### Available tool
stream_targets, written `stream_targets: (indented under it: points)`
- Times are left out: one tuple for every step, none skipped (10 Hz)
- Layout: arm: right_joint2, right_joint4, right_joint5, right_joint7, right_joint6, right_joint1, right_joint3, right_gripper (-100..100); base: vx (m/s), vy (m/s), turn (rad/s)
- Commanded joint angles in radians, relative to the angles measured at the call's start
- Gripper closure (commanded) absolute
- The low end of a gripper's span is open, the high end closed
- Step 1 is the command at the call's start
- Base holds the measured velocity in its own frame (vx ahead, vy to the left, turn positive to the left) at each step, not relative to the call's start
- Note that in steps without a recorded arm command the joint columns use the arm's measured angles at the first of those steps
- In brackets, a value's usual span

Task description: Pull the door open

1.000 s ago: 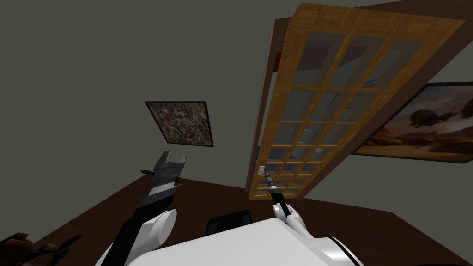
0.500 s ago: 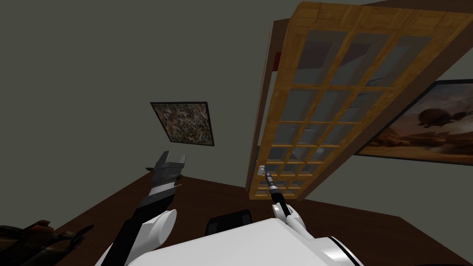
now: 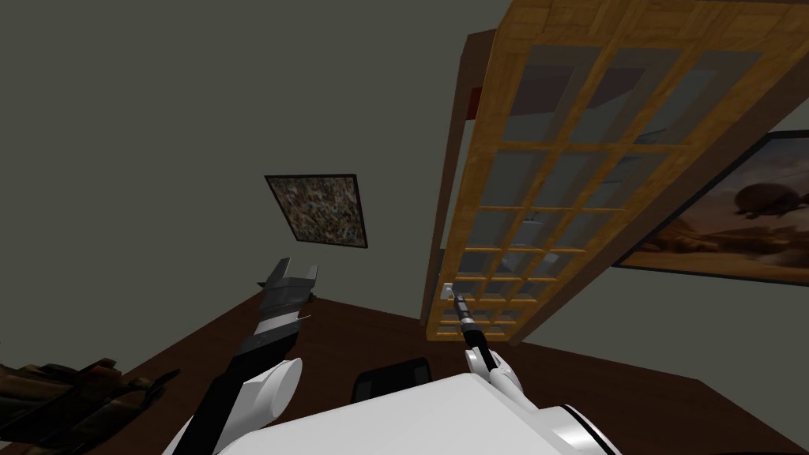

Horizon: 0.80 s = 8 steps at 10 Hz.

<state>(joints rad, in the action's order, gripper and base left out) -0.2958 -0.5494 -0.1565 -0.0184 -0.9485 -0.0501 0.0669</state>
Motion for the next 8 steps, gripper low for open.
stream_targets:
  points:
    - [0.008,0.012,-0.010,-0.050,-0.008,-0.010,-0.019,100,-0.036,-0.017,0.039]
    - [0.008,0.012,-0.010,-0.061,-0.008,-0.010,-0.019,100,-0.025,-0.011,0.044]
    - [0.008,0.011,-0.024,-0.099,-0.007,-0.010,-0.026,100,-0.025,-0.011,0.053]
    - [0.007,0.010,-0.037,-0.126,-0.005,-0.010,-0.033,100,-0.048,-0.027,0.076]
    - [0.007,0.010,-0.037,-0.144,-0.005,-0.010,-0.033,100,-0.037,-0.020,0.034]
    - [0.006,0.009,-0.051,-0.180,-0.003,-0.010,-0.039,100,-0.029,-0.016,0.051]
    - [0.006,0.009,-0.051,-0.186,-0.003,-0.010,-0.039,100,-0.021,-0.019,0.020]
    - [-0.001,-0.017,-0.065,-0.209,0.019,0.008,-0.032,-100,-0.026,-0.028,0.012]
